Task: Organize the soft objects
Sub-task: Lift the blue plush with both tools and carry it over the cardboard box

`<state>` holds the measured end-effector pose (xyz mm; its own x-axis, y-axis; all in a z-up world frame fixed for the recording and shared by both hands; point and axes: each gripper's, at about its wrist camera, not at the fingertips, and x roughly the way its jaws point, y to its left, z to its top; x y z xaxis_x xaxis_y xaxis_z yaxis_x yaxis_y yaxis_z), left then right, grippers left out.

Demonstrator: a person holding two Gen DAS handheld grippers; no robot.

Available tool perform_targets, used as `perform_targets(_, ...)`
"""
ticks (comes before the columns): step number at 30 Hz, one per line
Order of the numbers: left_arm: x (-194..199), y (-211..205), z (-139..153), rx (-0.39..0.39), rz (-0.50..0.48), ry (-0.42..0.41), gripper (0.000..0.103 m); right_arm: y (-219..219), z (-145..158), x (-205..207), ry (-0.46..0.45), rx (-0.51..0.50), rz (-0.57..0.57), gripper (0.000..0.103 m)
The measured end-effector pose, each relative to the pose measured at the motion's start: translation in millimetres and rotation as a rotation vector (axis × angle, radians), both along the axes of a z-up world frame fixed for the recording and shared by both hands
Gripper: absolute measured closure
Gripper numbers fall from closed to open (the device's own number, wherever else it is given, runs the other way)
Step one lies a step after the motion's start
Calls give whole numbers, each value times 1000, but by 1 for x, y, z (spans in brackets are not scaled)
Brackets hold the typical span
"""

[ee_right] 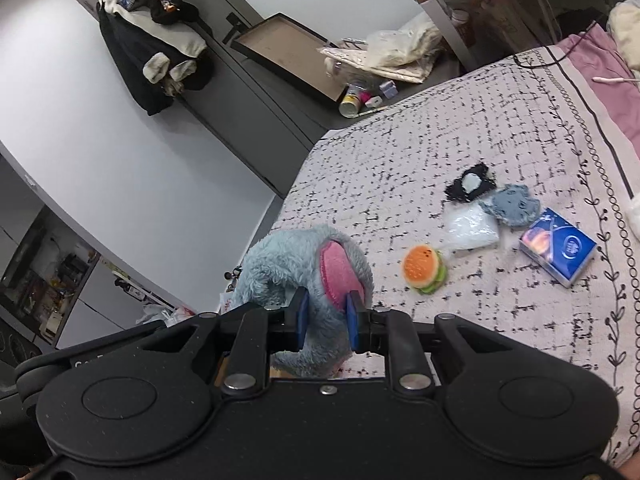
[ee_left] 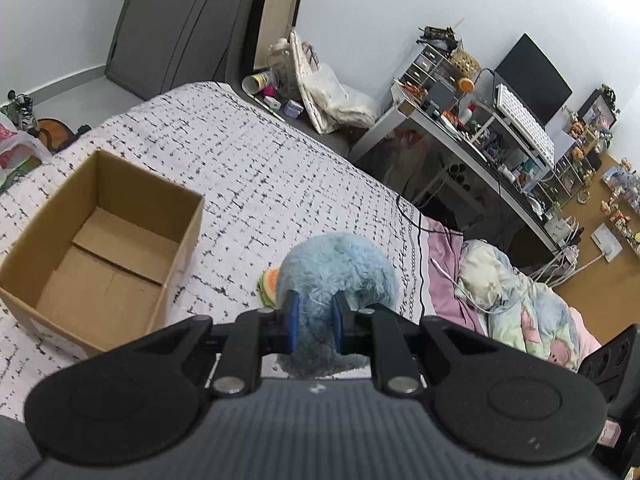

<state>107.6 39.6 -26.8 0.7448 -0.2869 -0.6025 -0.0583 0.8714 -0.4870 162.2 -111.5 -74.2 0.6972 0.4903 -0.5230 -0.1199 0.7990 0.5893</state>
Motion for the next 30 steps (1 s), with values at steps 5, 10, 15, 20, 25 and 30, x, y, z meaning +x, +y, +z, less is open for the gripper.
perform_targets(5,-3,12,8,18,25,-26,87,18,7,1,-32,-11,17,83)
perform_targets(10,-3,28,12,20,43,-45,88,34,11,8,-38,-10,40,83)
perform_targets(15,1,47,12,15,64,-56,89,52,11,16,-48,-24,58,83)
perform_targets(20,5,65,6,18,78,-55,92,73,7,24,-43,-42,82,80)
perform_targets(25,12,87,-1,12,95,-60,92,90,1,36,-35,-30,104,80)
perform_targets(30,21,102,-8,16,109,-56,94,104,-6,43,-34,-30,122,78)
